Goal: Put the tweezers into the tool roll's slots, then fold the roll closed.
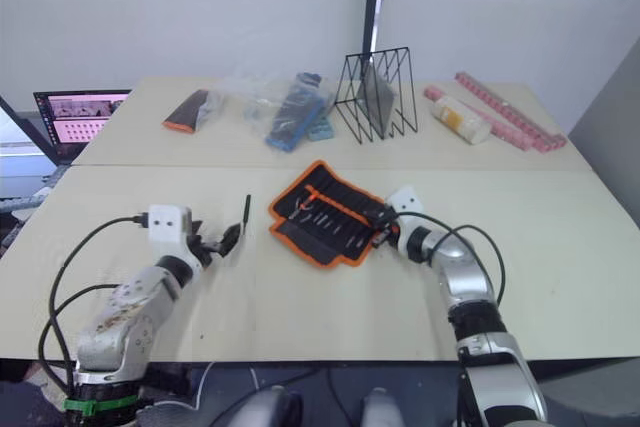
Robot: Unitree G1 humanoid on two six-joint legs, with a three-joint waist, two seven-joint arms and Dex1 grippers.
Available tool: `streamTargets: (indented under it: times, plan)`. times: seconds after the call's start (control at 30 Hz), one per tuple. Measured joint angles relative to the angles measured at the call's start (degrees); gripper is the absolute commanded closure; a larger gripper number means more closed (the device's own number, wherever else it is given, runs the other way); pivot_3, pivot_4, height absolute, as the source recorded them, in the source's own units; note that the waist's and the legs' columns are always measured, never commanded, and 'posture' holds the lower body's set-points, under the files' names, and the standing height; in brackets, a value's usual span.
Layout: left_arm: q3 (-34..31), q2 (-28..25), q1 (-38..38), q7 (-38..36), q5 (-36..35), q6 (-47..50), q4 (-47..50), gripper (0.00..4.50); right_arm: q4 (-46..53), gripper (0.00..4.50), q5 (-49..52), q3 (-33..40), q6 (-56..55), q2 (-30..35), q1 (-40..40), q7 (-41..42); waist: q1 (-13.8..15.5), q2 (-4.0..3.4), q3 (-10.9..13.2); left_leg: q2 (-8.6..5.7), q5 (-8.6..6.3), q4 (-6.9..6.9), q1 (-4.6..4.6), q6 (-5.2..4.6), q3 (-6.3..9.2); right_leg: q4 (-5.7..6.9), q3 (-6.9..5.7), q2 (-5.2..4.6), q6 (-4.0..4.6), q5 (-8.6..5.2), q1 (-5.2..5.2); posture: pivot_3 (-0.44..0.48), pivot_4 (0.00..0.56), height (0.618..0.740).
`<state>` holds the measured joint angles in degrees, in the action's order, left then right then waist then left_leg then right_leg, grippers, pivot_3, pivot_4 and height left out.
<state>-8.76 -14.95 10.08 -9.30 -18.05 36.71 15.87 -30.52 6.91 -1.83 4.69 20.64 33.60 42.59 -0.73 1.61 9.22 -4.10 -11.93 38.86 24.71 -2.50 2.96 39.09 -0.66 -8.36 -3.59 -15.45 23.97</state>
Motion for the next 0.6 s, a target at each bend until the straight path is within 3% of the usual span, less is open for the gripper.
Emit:
streamTargets:
  times: [0.23,0.6]
  plan:
    - [2.98,2.70,5.75,4.65,3.86,2.43,-6.34,0.01,-0.04,4.50,-0.04,-0.01,-0.11,-0.04,0.14,-0.27,0.02,0.00,0.00,-0.03,0.00,0.02,0.01,0.00,-0.01,0.00,0.01,-0.02,-0.01,0.00,-0.04,0.000,0.150,0.687]
    - [6.49,5.41,11.01,7.46,9.92,5.72,-10.41,3.48,0.75,4.50,-1.25,-0.40,0.48,0.69,-0.05,-0.28,1.00,-0.01,-0.01,-0.08,0.01,0.04,-0.05,0.02,0.00,0.00,-0.02,-0.06,-0.02,0.00,-0.15,0.000,0.150,0.687]
